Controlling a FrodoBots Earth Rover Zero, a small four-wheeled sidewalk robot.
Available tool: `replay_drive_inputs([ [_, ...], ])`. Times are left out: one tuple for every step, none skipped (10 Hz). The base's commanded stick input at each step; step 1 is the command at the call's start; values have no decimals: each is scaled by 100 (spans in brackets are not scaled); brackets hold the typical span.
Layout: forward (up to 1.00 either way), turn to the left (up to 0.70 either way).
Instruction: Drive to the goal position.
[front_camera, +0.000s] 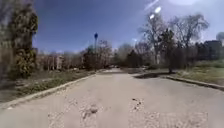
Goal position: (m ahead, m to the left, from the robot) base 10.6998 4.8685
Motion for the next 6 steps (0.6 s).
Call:
replay_drive_inputs([
  [100,0],
  [100,0],
  [100,0],
  [100,0],
  [100,0],
  [100,0],
])
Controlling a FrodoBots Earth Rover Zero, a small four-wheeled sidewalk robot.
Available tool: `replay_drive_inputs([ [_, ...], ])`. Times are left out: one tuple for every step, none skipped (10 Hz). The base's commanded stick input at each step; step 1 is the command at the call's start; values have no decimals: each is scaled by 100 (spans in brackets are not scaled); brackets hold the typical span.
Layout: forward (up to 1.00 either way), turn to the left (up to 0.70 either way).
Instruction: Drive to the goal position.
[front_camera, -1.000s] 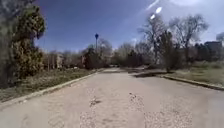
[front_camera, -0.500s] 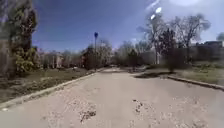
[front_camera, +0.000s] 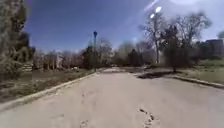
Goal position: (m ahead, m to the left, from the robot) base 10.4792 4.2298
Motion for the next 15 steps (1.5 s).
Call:
replay_drive_inputs([
  [100,0],
  [100,0],
  [100,0],
  [100,0],
  [100,0],
  [100,0],
  [100,0],
  [100,0],
  [100,0],
  [100,0],
  [100,0],
  [100,0],
  [100,0],
  [100,0],
  [100,0],
])
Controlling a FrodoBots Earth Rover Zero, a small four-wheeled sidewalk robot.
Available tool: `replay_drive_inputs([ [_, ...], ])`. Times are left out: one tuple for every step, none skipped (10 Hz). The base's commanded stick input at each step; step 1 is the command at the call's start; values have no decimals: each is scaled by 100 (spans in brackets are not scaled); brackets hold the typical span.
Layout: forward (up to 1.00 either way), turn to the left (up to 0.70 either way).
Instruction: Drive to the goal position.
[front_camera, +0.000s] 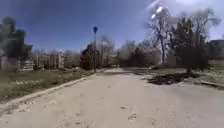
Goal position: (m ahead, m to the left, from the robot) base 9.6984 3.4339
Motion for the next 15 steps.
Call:
replay_drive_inputs([
  [100,0],
  [100,0],
  [100,0],
  [100,0],
  [100,0],
  [100,0],
  [100,0],
  [100,0],
  [100,0],
  [100,0],
  [100,0],
  [100,0],
  [100,0],
  [100,0],
  [100,0],
])
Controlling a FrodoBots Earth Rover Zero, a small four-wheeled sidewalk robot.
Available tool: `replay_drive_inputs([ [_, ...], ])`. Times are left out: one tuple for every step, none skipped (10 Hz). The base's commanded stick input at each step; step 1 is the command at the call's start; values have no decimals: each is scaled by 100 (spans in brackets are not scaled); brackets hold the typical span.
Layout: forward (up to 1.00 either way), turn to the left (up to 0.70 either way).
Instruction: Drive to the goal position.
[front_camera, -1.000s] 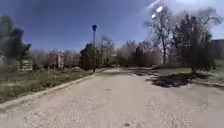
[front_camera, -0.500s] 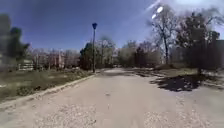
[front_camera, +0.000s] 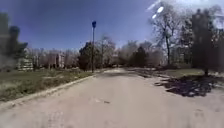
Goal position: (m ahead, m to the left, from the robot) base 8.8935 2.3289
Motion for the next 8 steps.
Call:
replay_drive_inputs([
  [100,0],
  [100,0],
  [100,0],
  [100,0],
  [100,0],
  [100,0],
  [100,0],
  [100,0],
])
